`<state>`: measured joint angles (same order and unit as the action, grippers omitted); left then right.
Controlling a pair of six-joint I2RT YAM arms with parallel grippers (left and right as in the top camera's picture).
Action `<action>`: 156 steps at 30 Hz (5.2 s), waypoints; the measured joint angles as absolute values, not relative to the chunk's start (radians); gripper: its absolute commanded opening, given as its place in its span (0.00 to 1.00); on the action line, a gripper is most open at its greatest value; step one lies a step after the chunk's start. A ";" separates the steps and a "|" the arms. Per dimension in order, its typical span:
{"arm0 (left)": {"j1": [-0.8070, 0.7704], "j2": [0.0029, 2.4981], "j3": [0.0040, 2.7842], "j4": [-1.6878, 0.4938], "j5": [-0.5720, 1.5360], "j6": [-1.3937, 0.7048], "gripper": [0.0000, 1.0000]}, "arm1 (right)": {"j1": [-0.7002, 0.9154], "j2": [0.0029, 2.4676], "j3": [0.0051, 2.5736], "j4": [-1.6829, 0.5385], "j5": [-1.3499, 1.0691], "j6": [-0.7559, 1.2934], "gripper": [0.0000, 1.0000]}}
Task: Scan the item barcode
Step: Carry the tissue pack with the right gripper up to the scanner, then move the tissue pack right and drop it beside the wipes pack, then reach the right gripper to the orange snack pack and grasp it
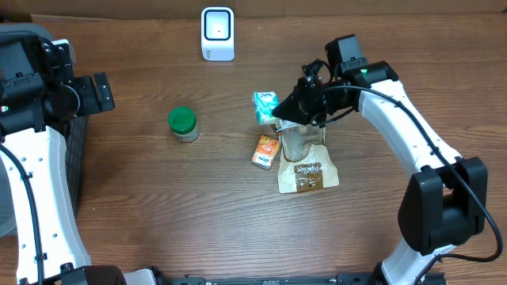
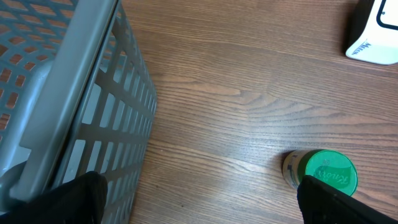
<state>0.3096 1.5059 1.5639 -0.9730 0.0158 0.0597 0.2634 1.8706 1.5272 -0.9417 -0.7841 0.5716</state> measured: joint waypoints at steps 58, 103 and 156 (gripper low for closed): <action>0.310 1.506 1.564 -0.973 0.016 0.060 1.00 | 0.624 2.601 2.193 0.083 0.521 -0.891 0.04; 0.310 1.506 1.564 -0.973 0.016 0.060 1.00 | 0.071 1.834 1.888 -1.472 0.184 0.367 0.04; 0.310 1.506 1.564 -0.973 0.016 0.060 1.00 | 0.249 1.850 1.593 -1.243 -0.318 0.382 0.29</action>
<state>0.3096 1.5059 1.5639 -0.9733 0.0162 0.0597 0.2485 1.8500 1.5932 -1.2430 -0.3183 0.3817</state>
